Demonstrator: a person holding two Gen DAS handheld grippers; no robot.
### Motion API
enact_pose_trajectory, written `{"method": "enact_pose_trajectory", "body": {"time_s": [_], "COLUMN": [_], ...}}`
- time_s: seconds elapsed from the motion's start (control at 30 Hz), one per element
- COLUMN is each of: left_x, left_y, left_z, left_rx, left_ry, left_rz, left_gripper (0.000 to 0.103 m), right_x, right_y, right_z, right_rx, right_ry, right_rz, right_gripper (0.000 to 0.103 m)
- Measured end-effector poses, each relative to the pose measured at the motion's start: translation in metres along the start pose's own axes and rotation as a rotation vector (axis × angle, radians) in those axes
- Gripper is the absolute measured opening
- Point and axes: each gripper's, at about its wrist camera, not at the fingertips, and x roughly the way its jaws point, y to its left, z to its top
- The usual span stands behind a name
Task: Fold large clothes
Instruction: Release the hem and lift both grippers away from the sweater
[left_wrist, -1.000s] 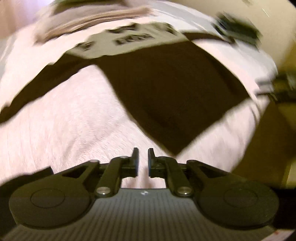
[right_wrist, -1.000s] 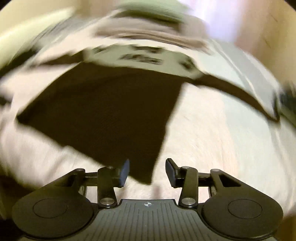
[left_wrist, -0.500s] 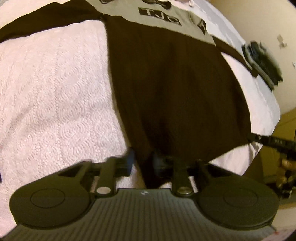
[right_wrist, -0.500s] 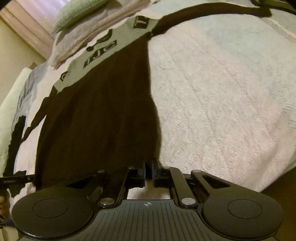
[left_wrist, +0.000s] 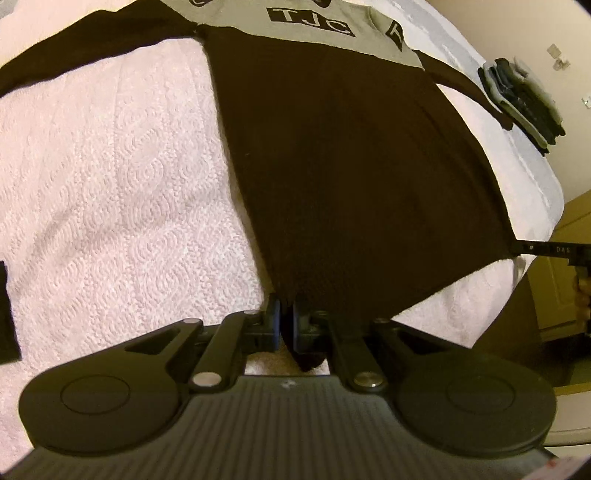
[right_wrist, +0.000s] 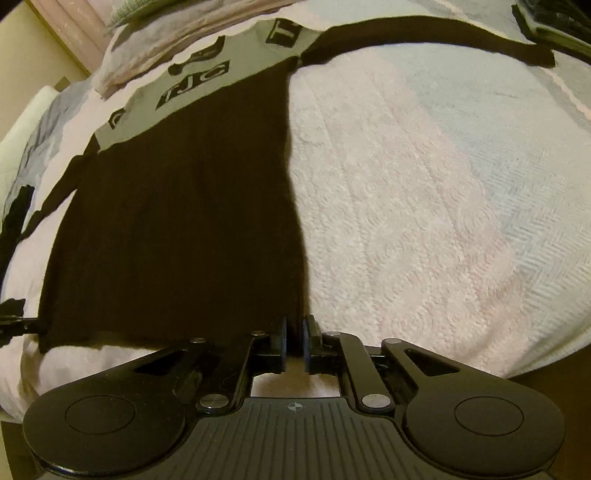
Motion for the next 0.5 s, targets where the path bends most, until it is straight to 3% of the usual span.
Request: {"method": "enact_pose_trajectory", "body": {"time_s": [0.1, 0.13, 0.23, 0.33, 0.5], "left_x": [-0.01, -0.016, -0.04, -0.067, -0.108], "left_y": [-0.007, -0.01, -0.021, -0.033, -0.051], "left_z": [0.005, 0.007, 0.013, 0.021, 0.039], "left_rx": [0.015, 0.02, 0.012, -0.017, -0.104], "left_ry": [0.003, 0.002, -0.01, -0.032, -0.078], "left_rz": [0.035, 0.053, 0.101, 0.156, 0.244], "left_gripper": [0.007, 0.007, 0.008, 0.015, 0.041], "right_x": [-0.019, -0.028, -0.053, -0.072, -0.094], "right_y": [0.012, 0.014, 0.023, 0.034, 0.057], "right_z": [0.006, 0.009, 0.025, 0.052, 0.105], "right_rx": [-0.046, -0.045, -0.035, -0.025, -0.049], "right_ry": [-0.019, -0.025, -0.026, -0.025, -0.028], "right_rz": [-0.042, -0.04, -0.037, -0.036, -0.007], "right_gripper": [0.048, 0.051, 0.051, 0.052, 0.052]}}
